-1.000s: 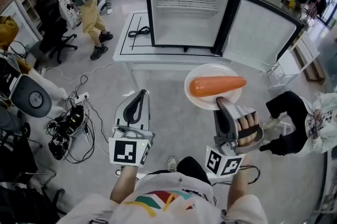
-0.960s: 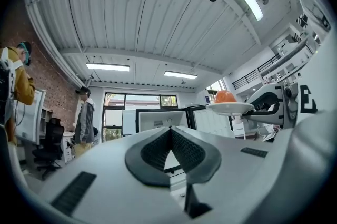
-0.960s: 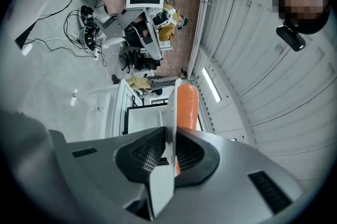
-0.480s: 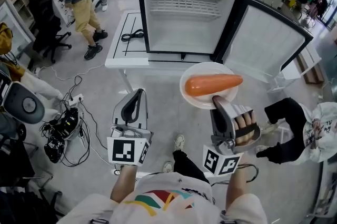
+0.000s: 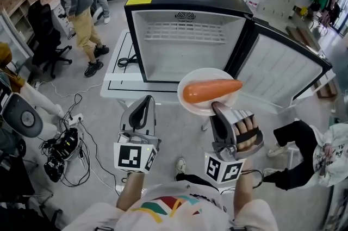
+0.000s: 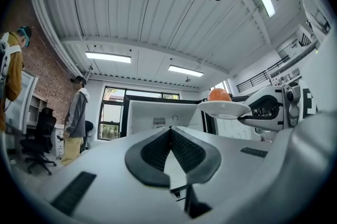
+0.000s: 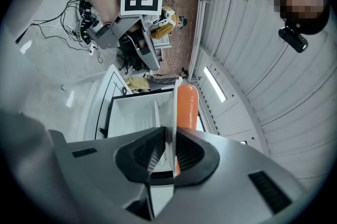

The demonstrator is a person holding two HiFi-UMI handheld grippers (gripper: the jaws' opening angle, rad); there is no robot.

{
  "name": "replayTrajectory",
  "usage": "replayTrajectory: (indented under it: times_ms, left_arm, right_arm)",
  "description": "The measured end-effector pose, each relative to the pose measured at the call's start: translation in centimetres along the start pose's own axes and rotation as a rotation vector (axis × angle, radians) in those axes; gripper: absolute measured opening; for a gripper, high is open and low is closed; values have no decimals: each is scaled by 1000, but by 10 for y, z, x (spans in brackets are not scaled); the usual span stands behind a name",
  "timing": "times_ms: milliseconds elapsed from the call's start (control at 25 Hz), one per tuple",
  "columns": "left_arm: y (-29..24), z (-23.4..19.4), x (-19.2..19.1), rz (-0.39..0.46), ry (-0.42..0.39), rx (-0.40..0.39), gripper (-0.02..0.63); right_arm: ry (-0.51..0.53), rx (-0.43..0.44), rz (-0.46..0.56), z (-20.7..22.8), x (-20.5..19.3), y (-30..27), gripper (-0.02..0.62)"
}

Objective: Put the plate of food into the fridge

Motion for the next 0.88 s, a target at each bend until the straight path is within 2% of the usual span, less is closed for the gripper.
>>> replayTrajectory:
  times_ms: [320, 520, 880]
  left_arm:
    - [-58, -5, -18, 23, -38, 24, 5]
    - [-100, -10, -19, 15, 16, -16, 5]
    - [-151, -28, -28, 6, 2, -86, 5]
  right_arm:
    - [5, 5, 28, -11, -30, -53, 43]
    - [-17, 27, 24, -3, -41, -94, 43]
    - [-9, 51, -25, -1, -46, -153, 43]
Point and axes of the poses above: the fingertips, and each gripper's own axes: y backward along the fingers, z to its right, x out of its top, the point moved 2 cm from there along y, backward along the fingers, and after that the axes turned 6 degrees about x, right-handed, at the moved point
